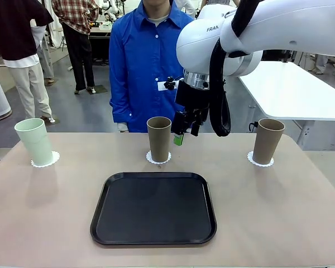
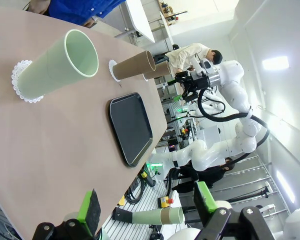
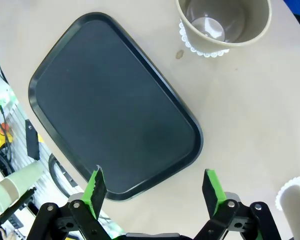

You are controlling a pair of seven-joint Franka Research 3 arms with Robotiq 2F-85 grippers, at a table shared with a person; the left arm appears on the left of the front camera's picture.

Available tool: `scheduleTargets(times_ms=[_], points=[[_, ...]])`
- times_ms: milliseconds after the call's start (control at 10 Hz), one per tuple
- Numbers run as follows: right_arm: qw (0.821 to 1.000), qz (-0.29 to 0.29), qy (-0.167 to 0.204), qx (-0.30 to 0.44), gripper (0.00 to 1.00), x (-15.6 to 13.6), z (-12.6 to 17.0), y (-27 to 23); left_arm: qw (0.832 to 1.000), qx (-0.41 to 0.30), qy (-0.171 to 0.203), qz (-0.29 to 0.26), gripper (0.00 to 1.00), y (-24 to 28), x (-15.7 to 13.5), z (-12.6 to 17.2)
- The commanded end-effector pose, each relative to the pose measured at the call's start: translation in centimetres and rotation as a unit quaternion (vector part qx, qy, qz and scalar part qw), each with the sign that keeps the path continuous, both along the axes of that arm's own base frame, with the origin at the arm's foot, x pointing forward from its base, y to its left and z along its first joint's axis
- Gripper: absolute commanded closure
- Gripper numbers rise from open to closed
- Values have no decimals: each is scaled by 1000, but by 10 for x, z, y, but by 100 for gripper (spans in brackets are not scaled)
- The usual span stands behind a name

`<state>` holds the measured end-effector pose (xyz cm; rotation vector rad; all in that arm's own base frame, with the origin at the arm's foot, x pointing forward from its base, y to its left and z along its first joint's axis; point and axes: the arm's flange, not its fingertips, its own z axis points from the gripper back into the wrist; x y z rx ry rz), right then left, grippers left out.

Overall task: Place coasters on the table and set cups on them.
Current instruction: Take one Reusable plastic cup from the Flat Tray and place it on a coaster set by the human.

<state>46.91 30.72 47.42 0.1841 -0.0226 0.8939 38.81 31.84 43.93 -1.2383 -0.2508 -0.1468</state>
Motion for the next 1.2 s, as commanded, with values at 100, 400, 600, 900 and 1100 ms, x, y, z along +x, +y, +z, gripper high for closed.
scheduleTargets(times_ms=[100, 400, 600, 900, 1100], points=[[1000, -2, -3, 7, 0, -1, -2, 1, 1000, -1, -3, -3, 0, 1, -2, 2], [1000, -2, -3, 7, 0, -1, -2, 1, 1000, -1, -3, -3, 0, 1, -2, 2], [1000, 0, 0, 0, 0, 0, 0, 0, 1000, -1, -3, -3, 0, 1, -2, 2], [986, -166, 26, 20, 0, -40, 35, -121, 1000, -1, -3, -3, 0, 1, -2, 2], [969, -242, 51, 9, 0, -55, 42, -171, 1000, -1, -3, -3, 0, 1, -2, 2]])
